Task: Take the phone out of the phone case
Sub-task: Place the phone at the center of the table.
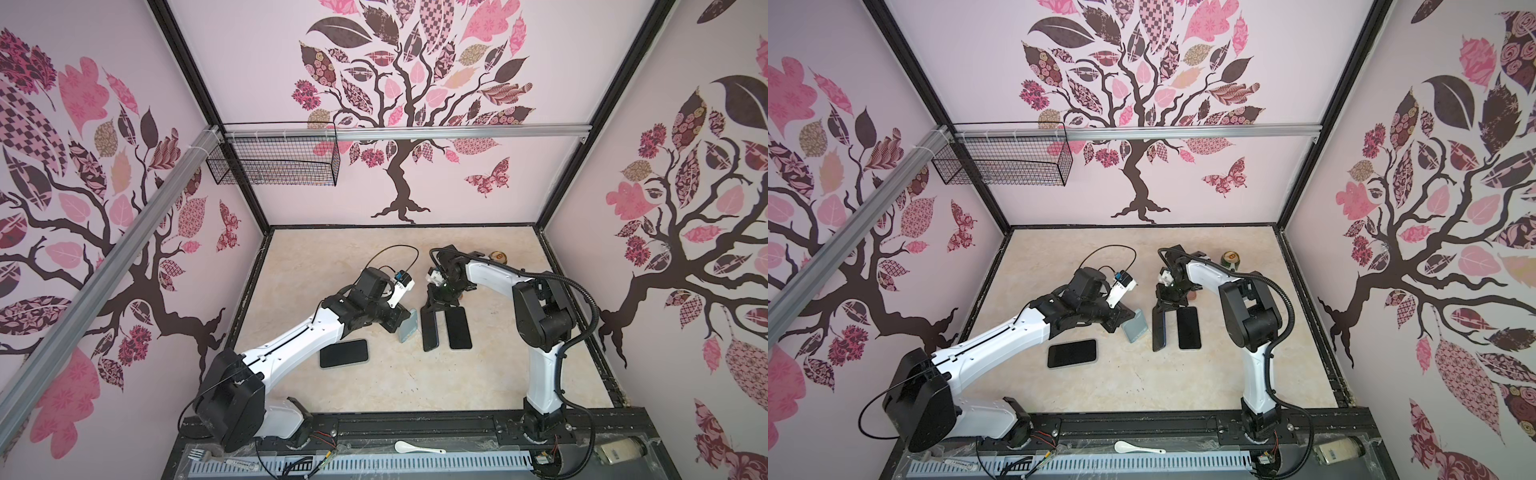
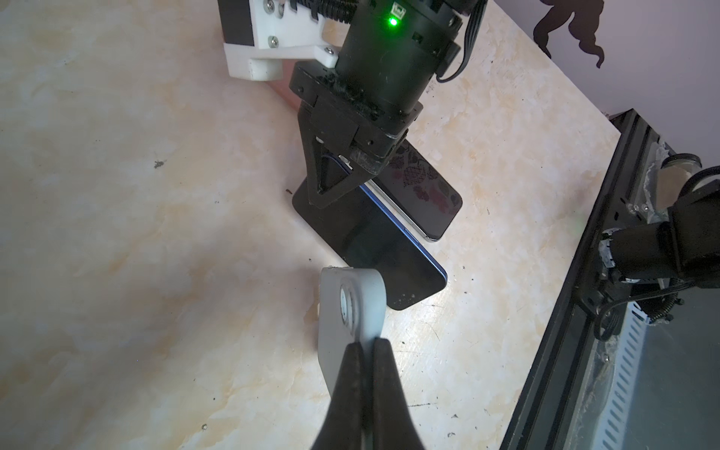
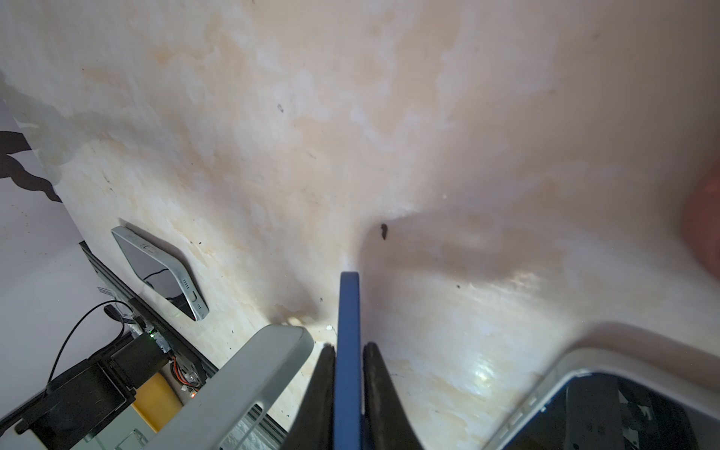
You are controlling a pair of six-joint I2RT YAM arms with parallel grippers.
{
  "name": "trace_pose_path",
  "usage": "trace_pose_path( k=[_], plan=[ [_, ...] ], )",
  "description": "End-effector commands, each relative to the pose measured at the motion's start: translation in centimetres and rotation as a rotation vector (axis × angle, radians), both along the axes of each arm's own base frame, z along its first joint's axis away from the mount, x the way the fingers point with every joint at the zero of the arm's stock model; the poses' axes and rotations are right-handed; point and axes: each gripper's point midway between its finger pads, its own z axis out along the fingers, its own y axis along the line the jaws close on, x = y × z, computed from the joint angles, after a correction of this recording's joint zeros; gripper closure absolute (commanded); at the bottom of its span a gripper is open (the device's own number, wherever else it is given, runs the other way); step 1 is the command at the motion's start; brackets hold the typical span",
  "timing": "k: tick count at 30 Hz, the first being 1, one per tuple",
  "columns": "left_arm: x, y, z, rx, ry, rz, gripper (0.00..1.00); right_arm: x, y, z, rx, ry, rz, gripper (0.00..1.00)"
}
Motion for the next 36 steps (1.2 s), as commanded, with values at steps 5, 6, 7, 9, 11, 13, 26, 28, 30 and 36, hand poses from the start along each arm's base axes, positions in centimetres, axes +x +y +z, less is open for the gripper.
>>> trace_pose_path(
  k=[5,6,7,9,11,13,26,28,30,36],
  plan=[
    [0.8,-1.2,1.0,-0.020,-0.016,-0.028,1.00,0.4,-0.2,-1.1,-0.012,0.029,-0.003,0.87],
    [0.8,-1.3,0.9,-0.021,-0.013,-0.030,1.00,0.3,-0.1,-1.2,-0.013,0.030,-0.002,0.87],
    [0.9,-1.4,0.9,-0.024,-0.011,-0.031,1.00,0.3,-0.2,-1.3,-0.012,0.033,-0.004,0.87],
    [0.9,-1.6,0.6,-0.025,0.000,-0.036,1.00,0.4,-0.2,-1.4,-0.015,0.031,-0.004,0.85],
    [0.9,-1.8,0.4,-0.026,0.008,-0.042,1.00,0.4,-0.3,-1.6,-0.016,0.032,-0.006,0.84],
    [0.8,-1.9,0.2,-0.022,0.016,-0.048,1.00,0.4,-0.3,-1.7,-0.017,0.034,-0.009,0.82],
    [0.6,-1.8,-0.6,-0.012,0.034,-0.056,1.00,0.2,-1.1,-2.4,-0.031,0.040,-0.031,0.73],
    [0.6,-1.8,-0.6,-0.011,0.035,-0.055,1.00,0.0,-1.2,-2.3,-0.032,0.039,-0.032,0.73],
    [0.5,-1.8,-0.7,-0.009,0.035,-0.057,1.00,-0.2,-1.4,-2.4,-0.036,0.038,-0.034,0.72],
    [0.5,-1.7,-0.7,-0.008,0.037,-0.058,1.00,-0.9,-1.8,-2.7,-0.047,0.042,-0.038,0.69]
  ],
)
